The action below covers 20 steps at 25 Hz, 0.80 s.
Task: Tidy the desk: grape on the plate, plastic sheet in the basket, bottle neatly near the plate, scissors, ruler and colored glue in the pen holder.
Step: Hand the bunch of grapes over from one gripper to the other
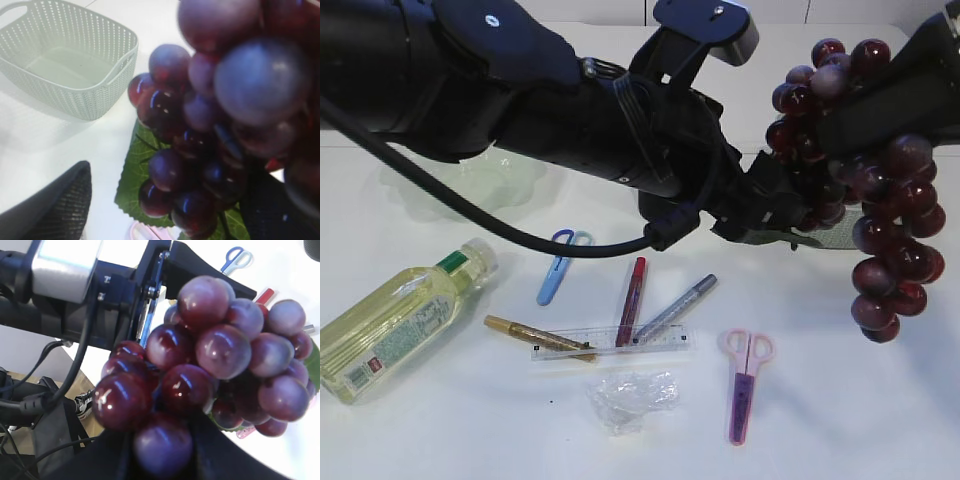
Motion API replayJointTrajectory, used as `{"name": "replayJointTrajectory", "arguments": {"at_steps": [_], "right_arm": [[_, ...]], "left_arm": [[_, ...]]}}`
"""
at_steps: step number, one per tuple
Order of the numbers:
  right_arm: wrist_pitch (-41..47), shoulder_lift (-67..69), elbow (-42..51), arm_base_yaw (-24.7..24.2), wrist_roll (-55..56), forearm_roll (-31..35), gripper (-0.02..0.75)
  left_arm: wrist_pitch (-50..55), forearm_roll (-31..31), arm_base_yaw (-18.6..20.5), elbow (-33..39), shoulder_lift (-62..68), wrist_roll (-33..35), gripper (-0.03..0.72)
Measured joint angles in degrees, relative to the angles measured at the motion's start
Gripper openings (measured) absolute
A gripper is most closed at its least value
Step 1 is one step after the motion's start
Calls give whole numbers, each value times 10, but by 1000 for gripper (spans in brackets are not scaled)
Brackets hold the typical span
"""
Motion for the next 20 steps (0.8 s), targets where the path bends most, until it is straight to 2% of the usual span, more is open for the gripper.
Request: {"name": "replayJointTrajectory", "arguments": {"at_steps": [8,12,20], "right_arm": [[0,0,0,0,0,-1,199],[0,0,0,0,0,-1,201],[0,0,0,0,0,-2,205]], "left_arm": [[-8,-7,0,0,0,0,654],[-8,-31,0,0,8,0,650],[1,-50,0,0,37,0,673]]}}
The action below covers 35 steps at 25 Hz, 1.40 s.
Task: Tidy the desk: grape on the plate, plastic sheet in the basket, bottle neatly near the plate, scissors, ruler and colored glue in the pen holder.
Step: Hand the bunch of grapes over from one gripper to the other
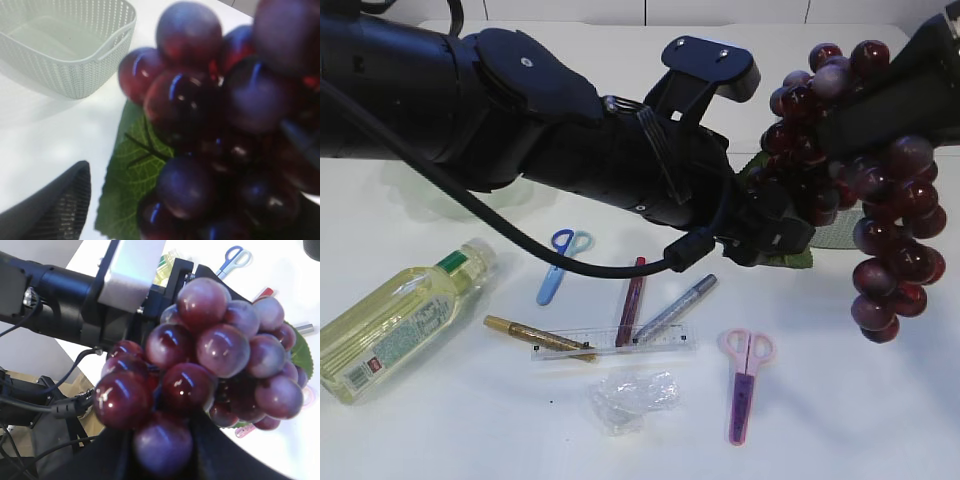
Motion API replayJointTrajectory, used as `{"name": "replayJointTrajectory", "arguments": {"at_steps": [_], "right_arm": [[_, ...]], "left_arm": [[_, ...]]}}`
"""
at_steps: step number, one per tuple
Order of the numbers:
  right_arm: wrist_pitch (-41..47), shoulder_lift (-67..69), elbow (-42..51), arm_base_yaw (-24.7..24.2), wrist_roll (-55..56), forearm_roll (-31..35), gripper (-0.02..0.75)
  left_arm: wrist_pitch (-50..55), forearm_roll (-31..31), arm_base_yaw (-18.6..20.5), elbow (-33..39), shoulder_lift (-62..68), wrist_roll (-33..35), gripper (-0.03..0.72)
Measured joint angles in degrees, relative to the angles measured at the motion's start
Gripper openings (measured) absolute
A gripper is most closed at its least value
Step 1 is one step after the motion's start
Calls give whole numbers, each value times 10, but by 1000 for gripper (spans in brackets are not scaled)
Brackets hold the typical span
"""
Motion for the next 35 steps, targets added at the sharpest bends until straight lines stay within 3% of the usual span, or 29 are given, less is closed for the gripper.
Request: {"name": "replayJointTrajectory", "arguments": {"at_steps": [22,35], "right_arm": [[0,4,0,0,0,-9,207],[0,23,-1,0,7,-10,211]], "left_arm": [[-10,0,0,0,0,0,673],[-43,32,-1,0,0,0,673]]}}
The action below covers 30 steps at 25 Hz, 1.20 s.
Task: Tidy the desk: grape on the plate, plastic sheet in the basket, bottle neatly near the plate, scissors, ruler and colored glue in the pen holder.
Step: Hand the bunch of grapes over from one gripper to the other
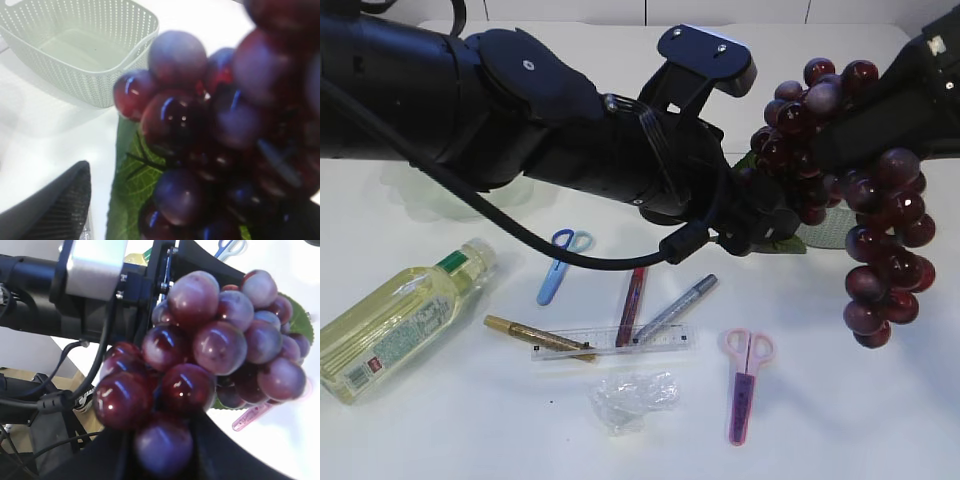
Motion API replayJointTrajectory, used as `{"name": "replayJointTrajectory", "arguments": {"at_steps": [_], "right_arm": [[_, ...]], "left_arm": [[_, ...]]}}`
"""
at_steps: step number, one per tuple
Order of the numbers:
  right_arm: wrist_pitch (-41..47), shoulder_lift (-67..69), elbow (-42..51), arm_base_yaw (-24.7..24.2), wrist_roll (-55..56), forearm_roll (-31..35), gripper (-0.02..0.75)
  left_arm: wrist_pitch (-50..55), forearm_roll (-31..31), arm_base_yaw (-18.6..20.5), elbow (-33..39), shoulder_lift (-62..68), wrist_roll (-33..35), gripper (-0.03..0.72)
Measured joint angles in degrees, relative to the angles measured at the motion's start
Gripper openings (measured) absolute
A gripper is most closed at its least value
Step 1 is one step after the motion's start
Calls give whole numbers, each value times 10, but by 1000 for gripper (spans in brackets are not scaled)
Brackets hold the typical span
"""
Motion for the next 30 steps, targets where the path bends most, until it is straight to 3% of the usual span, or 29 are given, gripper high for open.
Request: {"name": "replayJointTrajectory", "arguments": {"at_steps": [10,16,20,25,30], "right_arm": [[0,0,0,23,5,-17,213],[0,0,0,23,6,-19,215],[0,0,0,23,6,-20,216],[0,0,0,23,6,-20,216],[0,0,0,23,8,-21,216]], "left_arm": [[-46,7,-37,0,0,0,661],[-51,8,-38,0,0,0,619],[-45,8,-38,0,0,0,496],[-25,8,-38,0,0,0,274],[-17,8,-38,0,0,0,171]]}}
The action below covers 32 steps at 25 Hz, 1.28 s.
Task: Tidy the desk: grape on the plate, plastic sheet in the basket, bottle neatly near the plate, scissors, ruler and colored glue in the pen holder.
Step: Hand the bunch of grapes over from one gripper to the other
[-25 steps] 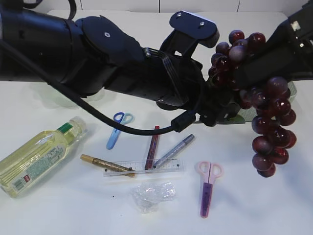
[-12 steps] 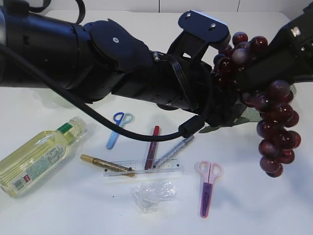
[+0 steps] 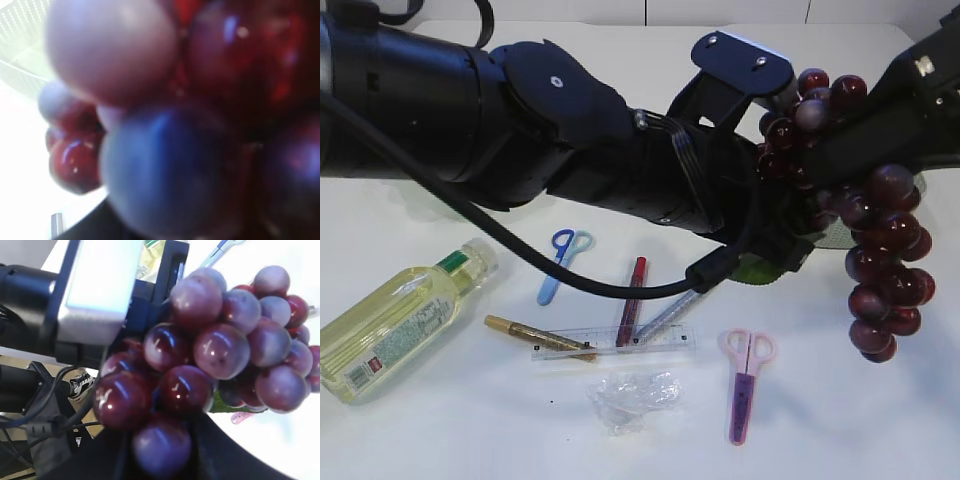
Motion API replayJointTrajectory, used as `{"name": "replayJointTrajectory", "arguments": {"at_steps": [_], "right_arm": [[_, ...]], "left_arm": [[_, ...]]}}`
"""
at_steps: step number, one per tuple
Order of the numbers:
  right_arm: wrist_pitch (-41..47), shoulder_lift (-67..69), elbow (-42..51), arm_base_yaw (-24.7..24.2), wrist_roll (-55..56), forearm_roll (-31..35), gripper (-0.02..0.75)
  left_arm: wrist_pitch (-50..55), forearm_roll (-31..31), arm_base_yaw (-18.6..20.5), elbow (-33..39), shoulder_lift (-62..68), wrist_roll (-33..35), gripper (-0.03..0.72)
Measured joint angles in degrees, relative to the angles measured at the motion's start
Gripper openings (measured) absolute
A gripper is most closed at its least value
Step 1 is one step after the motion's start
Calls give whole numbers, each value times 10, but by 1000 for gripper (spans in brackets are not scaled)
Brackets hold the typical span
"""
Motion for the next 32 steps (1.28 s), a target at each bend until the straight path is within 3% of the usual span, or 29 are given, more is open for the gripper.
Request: {"name": "replayJointTrajectory", "arguments": {"at_steps": [6,19,32], "right_arm": [[0,0,0,0,0,-1,216],[0,0,0,0,0,-11,234],[0,0,0,0,0,-11,368]], "left_arm": [[4,0,0,0,0,0,115],[7,0,4,0,0,0,101],[9,0,4,0,0,0,97]]}}
